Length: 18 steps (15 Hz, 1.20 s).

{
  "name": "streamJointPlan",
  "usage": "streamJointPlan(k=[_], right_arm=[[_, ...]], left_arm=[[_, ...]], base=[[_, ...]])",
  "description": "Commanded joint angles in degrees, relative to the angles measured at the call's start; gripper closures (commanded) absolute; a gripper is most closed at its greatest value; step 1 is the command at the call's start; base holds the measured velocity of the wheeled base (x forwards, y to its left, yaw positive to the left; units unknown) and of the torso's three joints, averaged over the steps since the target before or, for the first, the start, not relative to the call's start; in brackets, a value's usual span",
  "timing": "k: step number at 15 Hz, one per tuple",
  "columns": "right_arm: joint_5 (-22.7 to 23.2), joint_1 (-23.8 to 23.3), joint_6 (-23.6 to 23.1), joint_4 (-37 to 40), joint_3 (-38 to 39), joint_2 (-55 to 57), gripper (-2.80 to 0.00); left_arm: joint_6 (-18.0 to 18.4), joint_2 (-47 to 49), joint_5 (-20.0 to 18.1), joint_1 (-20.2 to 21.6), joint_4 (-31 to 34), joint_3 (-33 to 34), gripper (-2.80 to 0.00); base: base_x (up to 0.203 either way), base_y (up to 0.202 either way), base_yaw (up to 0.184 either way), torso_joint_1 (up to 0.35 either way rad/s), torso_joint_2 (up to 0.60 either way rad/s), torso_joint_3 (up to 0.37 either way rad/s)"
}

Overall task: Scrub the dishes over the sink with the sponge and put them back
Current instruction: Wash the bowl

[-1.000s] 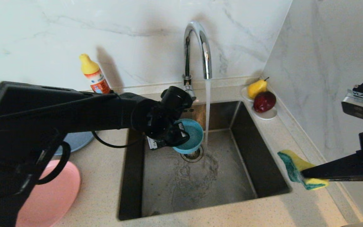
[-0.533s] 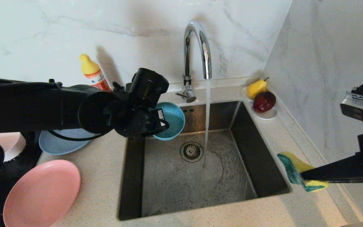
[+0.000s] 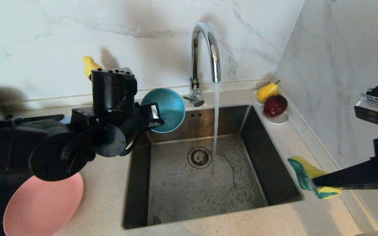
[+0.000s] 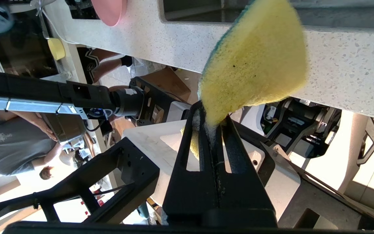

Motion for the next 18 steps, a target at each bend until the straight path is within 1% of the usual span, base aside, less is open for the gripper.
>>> streamJointPlan(k=[1,4,6,8,9,11,12,13,15,17,18], right_arm=[[0.1,0.0,0.3,0.2,0.2,0.3,0.0],[0.1,0.0,0.1,0.2,0.2,1.0,0.0],[0.1,0.0,0.1,0.1,-0.1,1.5,0.0],[0.1,0.0,0.2,0.1,-0.1,2.3,0.0],[0.3,0.1,0.2,0.1,0.2,2.4,0.0],[1.2,0.0,0.1,0.0,0.4,3.1,0.0],[1.3,0.0,0.0,-0.4,0.5,3.6,0.0],[1.3,0.0,0.1,-1.4,0.7,4.1,0.0],[1.3,0.0,0.2,-2.9,0.9,4.5,0.0],[1.3,0.0,0.2,-3.0,0.8,4.4,0.0],[1.3,0.0,0.2,-3.0,0.9,4.5,0.0]], left_arm=[[3.1,-1.4,0.1,0.0,-10.3,4.1,0.0],[6.3,-1.8,0.1,-0.1,-19.5,5.7,0.0],[7.5,-1.8,-0.5,-0.1,-22.6,7.4,0.0],[8.1,-1.6,-2.4,-0.1,-25.4,10.8,0.0],[8.8,-1.4,-3.5,-0.1,-28.0,14.2,0.0],[10.3,0.5,-4.7,-0.1,-39.6,18.2,0.0],[11.6,1.5,-4.9,-0.1,-44.1,19.3,0.0],[13.3,2.1,-4.9,-0.1,-46.6,19.9,0.0],[13.9,2.4,-5.0,-0.1,-48.4,20.3,0.0],[14.2,2.1,-5.2,-0.1,-48.7,20.8,0.0],[14.4,1.9,-5.5,-0.1,-50.0,20.8,0.0]], base=[[0.0,0.0,0.0,0.0,0.0,0.0],[0.0,0.0,0.0,0.0,0.0,0.0],[0.0,0.0,0.0,0.0,0.0,0.0],[0.0,0.0,0.0,0.0,0.0,0.0],[0.0,0.0,0.0,0.0,0.0,0.0],[0.0,0.0,0.0,0.0,0.0,0.0],[0.0,0.0,0.0,0.0,0.0,0.0],[0.0,0.0,0.0,0.0,0.0,0.0],[0.0,0.0,0.0,0.0,0.0,0.0],[0.0,0.0,0.0,0.0,0.0,0.0],[0.0,0.0,0.0,0.0,0.0,0.0]])
